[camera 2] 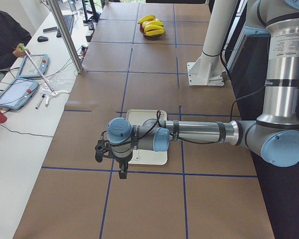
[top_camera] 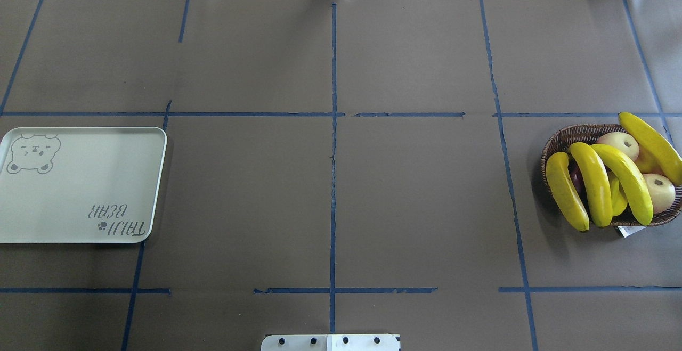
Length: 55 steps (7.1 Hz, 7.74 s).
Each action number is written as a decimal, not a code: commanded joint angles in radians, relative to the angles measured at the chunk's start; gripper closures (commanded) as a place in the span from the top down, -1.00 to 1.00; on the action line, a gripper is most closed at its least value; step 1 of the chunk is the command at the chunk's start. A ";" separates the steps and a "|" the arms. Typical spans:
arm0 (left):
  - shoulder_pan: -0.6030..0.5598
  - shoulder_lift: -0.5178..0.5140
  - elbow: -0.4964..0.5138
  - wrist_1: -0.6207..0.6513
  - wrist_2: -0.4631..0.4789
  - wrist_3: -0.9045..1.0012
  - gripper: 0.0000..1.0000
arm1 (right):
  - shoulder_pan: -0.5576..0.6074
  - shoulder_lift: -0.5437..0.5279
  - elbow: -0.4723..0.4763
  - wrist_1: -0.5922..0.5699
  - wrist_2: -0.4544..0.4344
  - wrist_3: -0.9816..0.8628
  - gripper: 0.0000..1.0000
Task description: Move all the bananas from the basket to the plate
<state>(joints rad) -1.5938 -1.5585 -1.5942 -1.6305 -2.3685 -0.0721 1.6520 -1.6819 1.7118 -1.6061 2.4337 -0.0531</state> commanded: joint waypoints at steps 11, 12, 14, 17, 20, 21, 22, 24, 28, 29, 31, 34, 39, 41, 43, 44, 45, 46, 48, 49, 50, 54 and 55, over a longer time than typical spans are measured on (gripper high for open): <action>0.002 -0.002 -0.012 0.001 -0.001 0.000 1.00 | -0.023 0.027 0.022 0.000 -0.007 0.018 1.00; 0.002 0.000 -0.013 0.001 -0.002 0.000 1.00 | -0.035 0.062 0.052 -0.006 -0.018 0.015 1.00; 0.002 0.000 -0.012 0.001 -0.002 -0.001 1.00 | -0.131 0.073 0.069 0.000 -0.025 0.015 1.00; 0.002 0.000 -0.009 0.000 -0.002 0.000 1.00 | -0.229 -0.011 0.075 0.201 -0.094 0.013 1.00; 0.002 0.000 -0.012 0.000 -0.002 0.000 1.00 | -0.352 -0.022 0.080 0.239 -0.134 0.114 1.00; 0.002 0.000 -0.012 -0.002 -0.002 0.000 1.00 | -0.368 -0.024 0.078 0.239 -0.146 0.114 0.94; 0.002 0.000 -0.012 -0.002 -0.002 0.002 1.00 | -0.401 -0.024 0.075 0.239 -0.169 0.114 0.86; 0.002 0.000 -0.012 -0.002 0.000 0.002 1.00 | -0.455 -0.022 0.075 0.239 -0.215 0.114 0.86; 0.002 0.000 -0.012 -0.002 0.000 0.005 1.00 | -0.488 -0.015 0.036 0.236 -0.231 0.107 0.86; 0.002 -0.002 -0.012 -0.002 0.000 0.005 1.00 | -0.489 -0.009 0.025 0.235 -0.229 0.107 0.83; 0.002 0.000 -0.012 -0.002 -0.001 0.006 1.00 | -0.489 -0.007 0.022 0.230 -0.231 0.107 0.73; 0.002 -0.002 -0.012 -0.003 0.000 0.009 1.00 | -0.488 -0.006 0.023 0.229 -0.231 0.107 0.04; 0.002 -0.003 -0.013 -0.002 0.000 0.008 1.00 | -0.445 -0.021 0.038 0.235 -0.229 0.102 -0.97; 0.002 -0.005 -0.013 -0.002 0.000 0.003 1.00 | -0.361 -0.065 0.087 0.229 -0.225 0.099 -1.00; 0.002 -0.005 -0.020 -0.005 -0.001 0.005 1.00 | -0.314 -0.070 0.178 0.192 -0.167 0.101 -1.00; 0.003 -0.006 -0.024 -0.046 -0.002 0.000 1.00 | -0.314 -0.037 0.211 0.177 -0.050 0.117 -1.00; 0.008 -0.008 -0.024 -0.066 -0.002 -0.001 1.00 | -0.314 0.008 0.210 0.176 0.034 0.122 -1.00; 0.014 -0.035 -0.026 -0.063 -0.003 -0.017 1.00 | -0.319 0.090 0.201 0.173 0.088 0.183 -1.00; 0.098 -0.075 -0.047 -0.124 -0.058 -0.230 1.00 | -0.439 0.274 0.204 0.189 0.134 0.500 -1.00; 0.142 -0.104 -0.058 -0.206 -0.087 -0.386 1.00 | -0.518 0.385 0.201 0.195 0.133 0.717 -1.00; 0.178 -0.151 -0.066 -0.276 -0.121 -0.563 1.00 | -0.585 0.492 0.201 0.195 0.130 0.878 -1.00; 0.406 -0.394 -0.082 -0.357 -0.178 -1.074 1.00 | -0.834 0.691 0.222 0.198 -0.043 1.142 -1.00; 0.425 -0.416 -0.084 -0.430 -0.176 -1.201 1.00 | -0.895 0.723 0.229 0.237 -0.130 1.179 -1.00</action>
<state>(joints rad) -1.2203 -1.9321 -1.6729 -1.9934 -2.5449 -1.1174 0.8308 -1.0030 1.9325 -1.3986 2.3915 1.0737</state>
